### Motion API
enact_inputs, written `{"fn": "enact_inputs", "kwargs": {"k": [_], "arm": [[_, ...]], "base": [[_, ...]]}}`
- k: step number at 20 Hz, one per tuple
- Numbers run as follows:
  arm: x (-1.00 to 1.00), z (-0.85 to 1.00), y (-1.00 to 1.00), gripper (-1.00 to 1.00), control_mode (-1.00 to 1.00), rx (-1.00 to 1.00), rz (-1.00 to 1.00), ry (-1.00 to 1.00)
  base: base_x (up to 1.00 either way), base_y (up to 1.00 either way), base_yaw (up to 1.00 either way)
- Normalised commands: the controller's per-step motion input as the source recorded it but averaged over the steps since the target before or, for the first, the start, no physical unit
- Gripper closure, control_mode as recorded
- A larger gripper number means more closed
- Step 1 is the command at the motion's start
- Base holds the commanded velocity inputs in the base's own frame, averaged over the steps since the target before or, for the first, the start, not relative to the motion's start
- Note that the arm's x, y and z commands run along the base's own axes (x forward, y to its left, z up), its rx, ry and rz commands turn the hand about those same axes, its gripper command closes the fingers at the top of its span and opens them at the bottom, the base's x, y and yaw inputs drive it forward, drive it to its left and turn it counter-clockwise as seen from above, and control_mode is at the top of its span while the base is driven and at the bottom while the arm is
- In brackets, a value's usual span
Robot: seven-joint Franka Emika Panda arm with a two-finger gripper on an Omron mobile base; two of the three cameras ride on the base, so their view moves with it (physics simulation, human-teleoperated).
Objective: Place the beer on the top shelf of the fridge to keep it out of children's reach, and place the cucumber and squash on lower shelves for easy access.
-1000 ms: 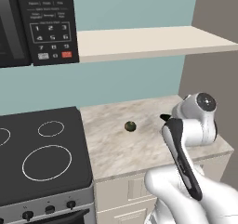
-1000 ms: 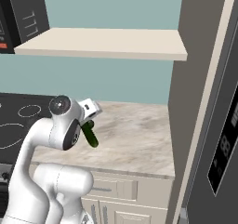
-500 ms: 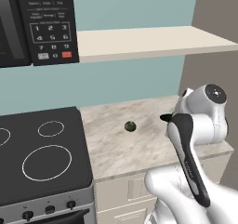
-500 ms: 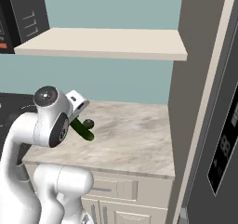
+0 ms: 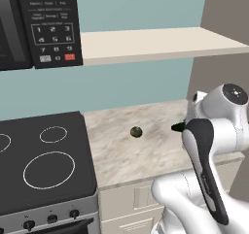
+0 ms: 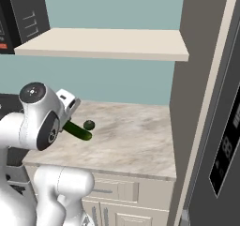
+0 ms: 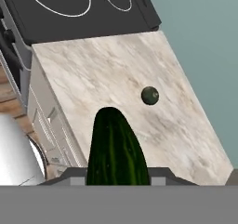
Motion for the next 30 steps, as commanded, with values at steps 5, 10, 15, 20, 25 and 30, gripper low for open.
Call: {"fn": "enact_inputs", "kwargs": {"k": [5,10,15,20,25,30], "arm": [[-0.38,0.00,0.00,1.00,-1.00,-0.06,0.09,-0.06],[-0.08,0.00,0.00,1.00,1.00,-0.02,0.01,-0.01],[0.00,0.00,0.00,1.00,1.00,0.00,0.00,0.00],[0.00,0.00,0.00,1.00,1.00,0.00,0.00,0.00],[0.00,0.00,0.00,1.00,1.00,0.00,0.00,0.00],[0.00,0.00,0.00,1.00,1.00,0.00,0.00,0.00]], "base": [[0.00,0.00,0.00],[-0.41,0.09,0.04],[-0.70,0.12,0.02],[-0.75,0.00,0.00],[-0.79,0.00,0.00],[-0.70,0.00,0.00]]}}
